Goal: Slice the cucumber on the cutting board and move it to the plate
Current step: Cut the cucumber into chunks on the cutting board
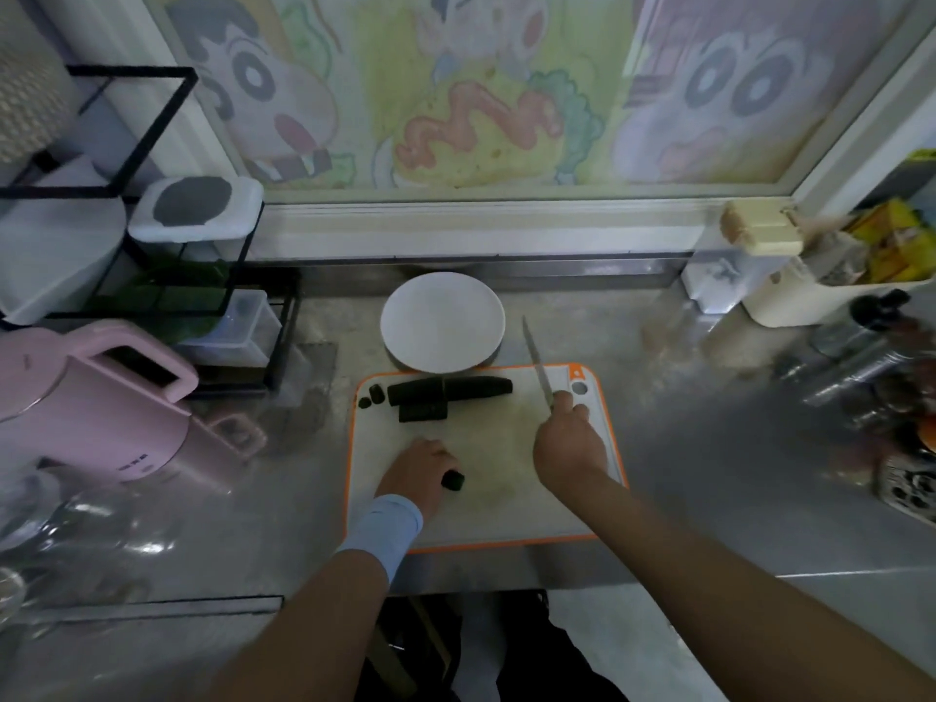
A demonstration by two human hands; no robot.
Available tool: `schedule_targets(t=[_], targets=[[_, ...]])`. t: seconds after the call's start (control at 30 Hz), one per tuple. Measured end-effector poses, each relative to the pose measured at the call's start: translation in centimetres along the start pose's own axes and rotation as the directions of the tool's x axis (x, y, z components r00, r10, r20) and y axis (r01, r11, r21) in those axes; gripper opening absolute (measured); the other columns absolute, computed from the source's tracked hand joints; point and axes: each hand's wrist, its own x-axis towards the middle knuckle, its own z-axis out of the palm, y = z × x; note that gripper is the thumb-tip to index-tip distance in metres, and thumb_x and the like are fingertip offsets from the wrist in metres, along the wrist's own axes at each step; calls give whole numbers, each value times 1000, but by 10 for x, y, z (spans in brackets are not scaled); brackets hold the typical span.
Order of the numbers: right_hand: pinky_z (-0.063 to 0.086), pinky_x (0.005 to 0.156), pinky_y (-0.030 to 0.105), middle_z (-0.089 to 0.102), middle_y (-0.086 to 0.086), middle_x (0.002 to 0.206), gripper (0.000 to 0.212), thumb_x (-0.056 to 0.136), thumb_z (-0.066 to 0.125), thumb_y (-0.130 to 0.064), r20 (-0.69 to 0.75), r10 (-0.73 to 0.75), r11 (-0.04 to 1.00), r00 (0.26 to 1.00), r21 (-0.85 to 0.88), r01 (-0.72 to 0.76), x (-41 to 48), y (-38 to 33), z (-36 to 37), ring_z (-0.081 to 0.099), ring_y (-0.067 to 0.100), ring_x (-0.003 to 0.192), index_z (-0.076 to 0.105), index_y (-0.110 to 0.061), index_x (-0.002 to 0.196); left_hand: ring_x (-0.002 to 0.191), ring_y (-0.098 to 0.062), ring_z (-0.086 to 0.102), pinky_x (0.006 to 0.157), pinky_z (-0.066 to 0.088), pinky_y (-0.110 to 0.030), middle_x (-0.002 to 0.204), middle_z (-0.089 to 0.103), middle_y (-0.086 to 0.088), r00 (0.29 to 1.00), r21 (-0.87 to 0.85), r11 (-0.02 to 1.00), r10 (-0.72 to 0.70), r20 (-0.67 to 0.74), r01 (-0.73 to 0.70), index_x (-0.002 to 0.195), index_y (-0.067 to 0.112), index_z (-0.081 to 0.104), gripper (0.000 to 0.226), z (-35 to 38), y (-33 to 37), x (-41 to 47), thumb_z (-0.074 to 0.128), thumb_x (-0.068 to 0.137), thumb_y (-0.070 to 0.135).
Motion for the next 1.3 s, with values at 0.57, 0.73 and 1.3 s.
schedule_targets(t=[0.57, 0.73, 1.3], targets=[[36, 58, 32, 54, 1, 84, 23, 101, 31, -31, 313, -600, 767, 737, -37, 640, -15, -12, 27, 52, 22, 70, 50, -23, 110, 94, -11, 47, 72, 52, -22, 97, 64, -6, 915, -123, 992, -86, -394, 40, 90, 13, 72, 34, 23, 9, -40, 42, 80, 24], [33, 57, 31, 48, -1, 79, 23, 102, 32, -30, 351, -600, 772, 719, 20, 635, -11, -5, 35, 47, 20, 67, 49, -21, 115, 91, -16, 48, 65, 55, -24, 96, 63, -8, 917, -75, 997, -15, -398, -16, 88, 9, 72, 31, 28, 4, -34, 45, 78, 19], [22, 47, 28, 51, 0, 73, 29, 103, 33, -28, 289, -645, 753, 708, 81, 653, -21, -1, 37, 42, 17, 57, 48, -22, 127, 92, -20, 51, 76, 47, -30, 100, 58, -8, 856, -62, 996, 20, -516, -60, 90, 4, 69, 21, 50, 1, -26, 50, 83, 10]])
